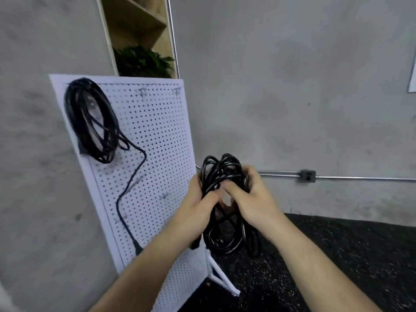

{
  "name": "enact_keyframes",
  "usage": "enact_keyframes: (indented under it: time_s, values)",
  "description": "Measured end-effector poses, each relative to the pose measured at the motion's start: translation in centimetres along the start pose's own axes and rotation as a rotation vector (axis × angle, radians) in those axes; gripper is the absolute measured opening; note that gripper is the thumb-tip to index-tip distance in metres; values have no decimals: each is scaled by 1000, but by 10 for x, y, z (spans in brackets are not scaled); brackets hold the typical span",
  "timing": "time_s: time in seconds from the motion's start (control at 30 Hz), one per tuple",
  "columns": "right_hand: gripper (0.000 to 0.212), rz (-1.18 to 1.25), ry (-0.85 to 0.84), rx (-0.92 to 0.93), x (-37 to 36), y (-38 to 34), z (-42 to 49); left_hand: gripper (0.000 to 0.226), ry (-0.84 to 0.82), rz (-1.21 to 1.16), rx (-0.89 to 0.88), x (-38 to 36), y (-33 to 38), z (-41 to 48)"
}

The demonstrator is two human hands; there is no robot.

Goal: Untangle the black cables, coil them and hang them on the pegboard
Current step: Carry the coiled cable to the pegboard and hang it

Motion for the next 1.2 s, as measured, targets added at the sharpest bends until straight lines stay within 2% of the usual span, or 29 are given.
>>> enact_keyframes:
  time_s: [0.23,0.37,0.43,0.53,0.67,0.73,0.87,1.13,1.2]
  values:
    - [23,-7,-33,144,-36,-92,56,57,61,-21,-136,44,84,22]
    - [19,-21,-74,245,-54,-139,88,55,126,146,-305,63,129,37]
    - [15,1,-98,259,-60,-159,103,46,186,189,-356,69,152,50]
    - [11,-25,-106,276,-65,-186,125,40,249,149,-356,77,179,77]
    - [10,-39,-110,265,-71,-213,162,49,346,129,-365,93,201,126]
    - [11,-58,-128,289,-79,-220,185,60,397,96,-354,98,206,147]
    - [47,-75,-117,382,-98,-216,229,58,507,77,-306,104,208,176]
    - [48,55,-149,328,-124,-177,283,58,621,159,-252,117,178,222]
    - [49,22,-132,341,-133,-169,288,58,630,185,-253,123,168,228]
Point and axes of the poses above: each hand's wrist, its own z-axis towards the middle knuckle, its own x-axis out of the back of the hand, y = z × x, the point moved 2 cm from there along z, towards the middle knuckle, and after that the axes turned 15 degrees about -z, right-handed, at the moved point
